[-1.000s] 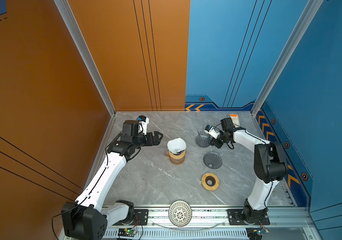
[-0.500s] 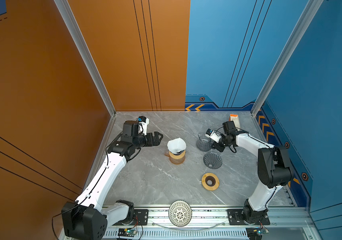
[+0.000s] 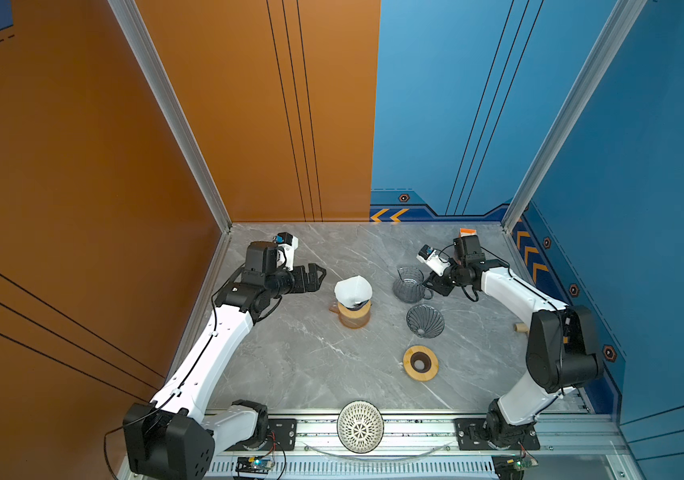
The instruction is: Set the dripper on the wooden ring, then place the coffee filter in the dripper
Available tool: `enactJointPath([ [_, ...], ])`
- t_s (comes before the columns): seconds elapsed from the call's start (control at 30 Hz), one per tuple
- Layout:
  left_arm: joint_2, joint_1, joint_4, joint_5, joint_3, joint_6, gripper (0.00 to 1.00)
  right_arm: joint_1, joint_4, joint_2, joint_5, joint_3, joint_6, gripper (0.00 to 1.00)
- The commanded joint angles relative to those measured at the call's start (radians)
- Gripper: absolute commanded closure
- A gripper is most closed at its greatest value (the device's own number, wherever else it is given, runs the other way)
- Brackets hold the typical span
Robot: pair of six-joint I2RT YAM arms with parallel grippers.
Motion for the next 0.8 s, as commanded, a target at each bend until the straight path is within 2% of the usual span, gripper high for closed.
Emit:
enactJointPath([
  [0.0, 0.014, 0.008, -0.019, 0.036, 0.054, 0.014, 0.02, -0.01, 0.016, -0.09, 0.007, 0.006, 0.124, 0.55],
  [0.23, 0.05, 0.006, -0.019, 0.063, 0.119, 0.04, 0.02, -0.01, -0.04, -0.267, 0.015, -0.003, 0.427, 0.48],
  [0.33, 0.06, 0.003, -0.019, 0.079, 0.141, 0.047, 0.02, -0.007, -0.043, -0.356, 0.019, -0.04, 0.567, 0.37],
  [0.43, 0.063, -0.001, -0.019, 0.102, 0.152, 0.062, 0.02, 0.002, -0.066, -0.454, 0.018, -0.086, 0.673, 0.32],
  [0.53, 0.058, -0.004, -0.019, 0.114, 0.151, 0.071, 0.02, 0.004, -0.171, -0.547, 0.06, -0.106, 0.779, 0.28],
  [0.77, 0.044, -0.013, -0.005, 0.13, 0.112, 0.088, 0.02, 0.006, -0.485, -0.663, 0.079, -0.141, 1.001, 0.3],
])
